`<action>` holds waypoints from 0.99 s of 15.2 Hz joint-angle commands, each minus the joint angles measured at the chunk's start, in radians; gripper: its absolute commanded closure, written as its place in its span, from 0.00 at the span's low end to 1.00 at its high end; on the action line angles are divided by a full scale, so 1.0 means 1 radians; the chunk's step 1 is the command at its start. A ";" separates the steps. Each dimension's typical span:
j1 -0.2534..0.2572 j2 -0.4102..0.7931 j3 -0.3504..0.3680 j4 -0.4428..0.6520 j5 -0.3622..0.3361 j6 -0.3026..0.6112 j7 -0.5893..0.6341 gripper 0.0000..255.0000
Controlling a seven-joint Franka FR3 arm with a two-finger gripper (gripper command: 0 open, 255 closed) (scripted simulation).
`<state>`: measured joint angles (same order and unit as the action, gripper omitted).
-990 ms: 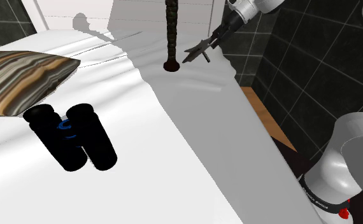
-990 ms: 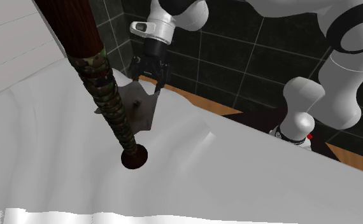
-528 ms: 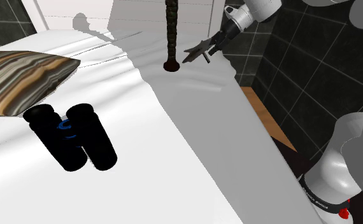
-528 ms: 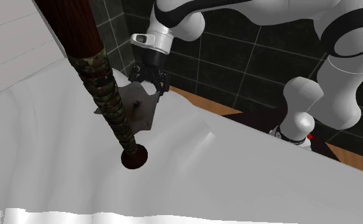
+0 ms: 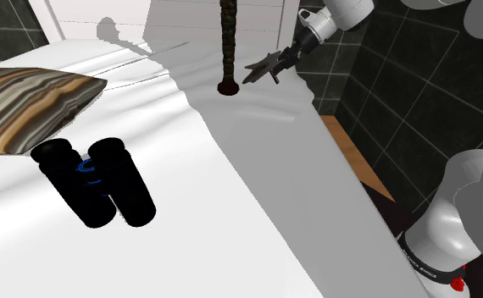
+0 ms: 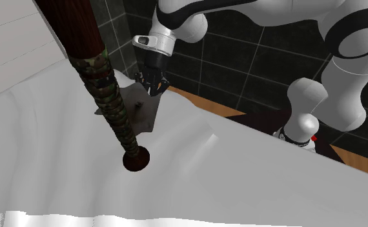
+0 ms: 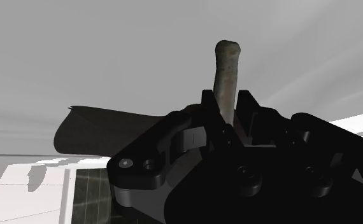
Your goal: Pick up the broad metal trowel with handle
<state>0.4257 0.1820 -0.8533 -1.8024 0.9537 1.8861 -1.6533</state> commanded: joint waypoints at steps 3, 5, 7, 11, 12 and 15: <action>-0.001 0.002 0.000 0.001 0.001 -0.001 0.000 1.00; 0.000 -0.006 -0.002 0.018 -0.011 -0.014 0.019 1.00; 0.001 -0.013 -0.005 0.036 -0.021 -0.028 0.037 1.00; 0.001 -0.023 -0.009 0.075 -0.039 -0.057 0.073 1.00; 0.000 -0.024 -0.010 0.085 -0.043 -0.065 0.082 1.00; -0.002 -0.028 -0.012 0.118 -0.053 -0.090 0.107 1.00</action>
<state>0.4262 0.1527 -0.8644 -1.6979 0.9027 1.8065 -1.5542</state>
